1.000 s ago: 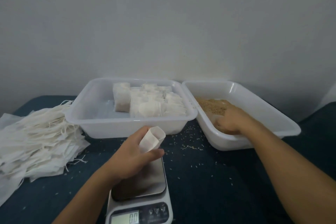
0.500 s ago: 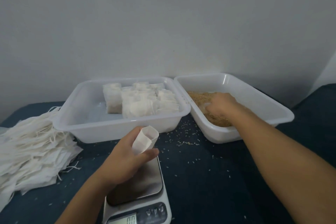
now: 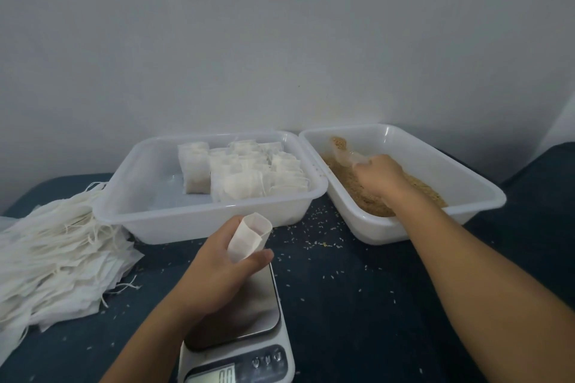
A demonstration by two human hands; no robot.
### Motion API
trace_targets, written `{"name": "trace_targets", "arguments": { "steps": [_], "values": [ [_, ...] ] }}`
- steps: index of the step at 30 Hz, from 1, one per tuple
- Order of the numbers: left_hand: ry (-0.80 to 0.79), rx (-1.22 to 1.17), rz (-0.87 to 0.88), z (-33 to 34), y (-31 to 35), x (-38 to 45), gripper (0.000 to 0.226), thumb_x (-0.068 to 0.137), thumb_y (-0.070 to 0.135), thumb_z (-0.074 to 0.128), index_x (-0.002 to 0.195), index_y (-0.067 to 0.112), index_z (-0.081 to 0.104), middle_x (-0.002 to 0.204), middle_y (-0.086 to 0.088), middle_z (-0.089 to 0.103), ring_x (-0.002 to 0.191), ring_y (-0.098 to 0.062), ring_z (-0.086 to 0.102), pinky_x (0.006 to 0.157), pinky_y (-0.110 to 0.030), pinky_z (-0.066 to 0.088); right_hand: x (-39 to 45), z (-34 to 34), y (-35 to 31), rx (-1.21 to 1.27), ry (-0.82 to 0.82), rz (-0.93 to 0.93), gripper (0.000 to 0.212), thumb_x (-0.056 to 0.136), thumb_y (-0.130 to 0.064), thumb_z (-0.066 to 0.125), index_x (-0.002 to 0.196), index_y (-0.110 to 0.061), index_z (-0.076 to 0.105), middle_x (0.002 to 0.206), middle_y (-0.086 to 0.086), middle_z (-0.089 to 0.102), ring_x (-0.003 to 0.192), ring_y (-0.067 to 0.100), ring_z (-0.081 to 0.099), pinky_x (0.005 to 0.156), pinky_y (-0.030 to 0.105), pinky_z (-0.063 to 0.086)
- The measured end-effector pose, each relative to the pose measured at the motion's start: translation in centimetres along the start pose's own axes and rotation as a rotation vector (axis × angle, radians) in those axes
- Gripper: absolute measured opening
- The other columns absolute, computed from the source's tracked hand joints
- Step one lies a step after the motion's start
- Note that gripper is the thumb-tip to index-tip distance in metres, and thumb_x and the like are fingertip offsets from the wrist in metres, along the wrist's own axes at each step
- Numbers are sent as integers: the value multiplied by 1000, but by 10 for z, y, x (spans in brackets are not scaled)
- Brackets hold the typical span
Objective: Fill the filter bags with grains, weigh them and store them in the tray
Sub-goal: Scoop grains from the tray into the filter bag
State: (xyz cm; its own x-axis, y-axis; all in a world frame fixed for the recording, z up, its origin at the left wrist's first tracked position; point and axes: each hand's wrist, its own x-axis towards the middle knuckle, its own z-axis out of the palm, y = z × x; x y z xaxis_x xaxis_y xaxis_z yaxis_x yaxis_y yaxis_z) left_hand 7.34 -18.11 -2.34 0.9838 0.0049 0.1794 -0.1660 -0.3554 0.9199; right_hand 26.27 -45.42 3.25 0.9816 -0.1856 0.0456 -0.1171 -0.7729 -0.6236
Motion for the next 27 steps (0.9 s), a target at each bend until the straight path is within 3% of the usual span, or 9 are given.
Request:
{"name": "trace_targets", "arguments": {
  "steps": [2, 4, 10, 12, 15, 17, 19, 23, 27],
  "values": [
    [13, -7, -9, 0, 1, -1, 32, 74, 48, 72, 104, 47, 61, 94, 9, 68, 75, -1, 61, 72, -24, 49, -5, -1, 0, 41, 50, -34, 35, 104, -37, 45, 106, -8, 64, 85, 5, 66, 65, 17, 57, 51, 29, 36],
    [36, -18, -12, -1, 1, -1, 31, 75, 48, 71, 104, 47, 61, 93, 11, 68, 75, -1, 61, 73, -27, 49, -13, -3, 0, 99, 94, -87, 31, 105, -41, 46, 93, -16, 60, 84, 3, 64, 65, 16, 56, 52, 30, 37],
    [98, -16, -26, -7, -2, 1, 28, 84, 40, 76, 103, 51, 59, 98, 19, 66, 84, 0, 62, 72, -27, 48, -47, -11, -4, 294, 119, -282, 31, 98, -54, 56, 86, -27, 66, 71, -3, 59, 55, 12, 48, 50, 29, 39],
    [121, -18, -32, -10, -2, 2, 30, 85, 39, 76, 102, 55, 58, 99, 22, 65, 85, 3, 62, 71, -25, 47, -63, -15, -7, 321, 87, -344, 28, 94, -59, 62, 86, -33, 71, 73, -6, 65, 59, 13, 56, 57, 31, 44],
    [143, -16, -45, -13, -3, 3, 30, 76, 49, 71, 101, 55, 55, 99, 26, 62, 88, 7, 60, 65, -14, 47, -91, -20, -16, 359, -29, -440, 6, 86, -64, 69, 83, -60, 72, 86, -30, 73, 79, -8, 68, 69, 23, 49],
    [169, -23, -50, -14, -6, 5, 27, 78, 46, 74, 100, 47, 58, 96, 25, 62, 86, 7, 60, 62, -7, 46, -106, -23, -21, 328, -124, -504, 6, 81, -64, 70, 86, -68, 71, 87, -35, 72, 83, -15, 66, 66, 12, 46],
    [192, -22, -57, -16, -10, 6, 25, 83, 39, 77, 100, 41, 59, 95, 25, 62, 85, 7, 60, 62, -5, 44, -115, -28, -23, 275, -223, -525, 16, 76, -66, 70, 92, -66, 72, 89, -35, 72, 85, -16, 65, 69, 13, 45],
    [219, -10, -72, -19, -15, 9, 25, 86, 33, 78, 101, 37, 58, 93, 25, 62, 82, 7, 60, 60, -6, 45, -121, -43, -27, 156, -345, -544, 33, 68, -68, 72, 100, -58, 76, 98, -23, 77, 92, 1, 70, 88, 33, 54],
    [243, -38, -87, -19, -15, 11, 23, 86, 28, 78, 100, 34, 60, 88, 21, 65, 74, 5, 62, 54, -10, 46, -121, -60, -35, 84, -384, -570, 30, 64, -66, 76, 92, -57, 77, 87, -20, 76, 79, -2, 68, 73, 28, 49]
  ]
}}
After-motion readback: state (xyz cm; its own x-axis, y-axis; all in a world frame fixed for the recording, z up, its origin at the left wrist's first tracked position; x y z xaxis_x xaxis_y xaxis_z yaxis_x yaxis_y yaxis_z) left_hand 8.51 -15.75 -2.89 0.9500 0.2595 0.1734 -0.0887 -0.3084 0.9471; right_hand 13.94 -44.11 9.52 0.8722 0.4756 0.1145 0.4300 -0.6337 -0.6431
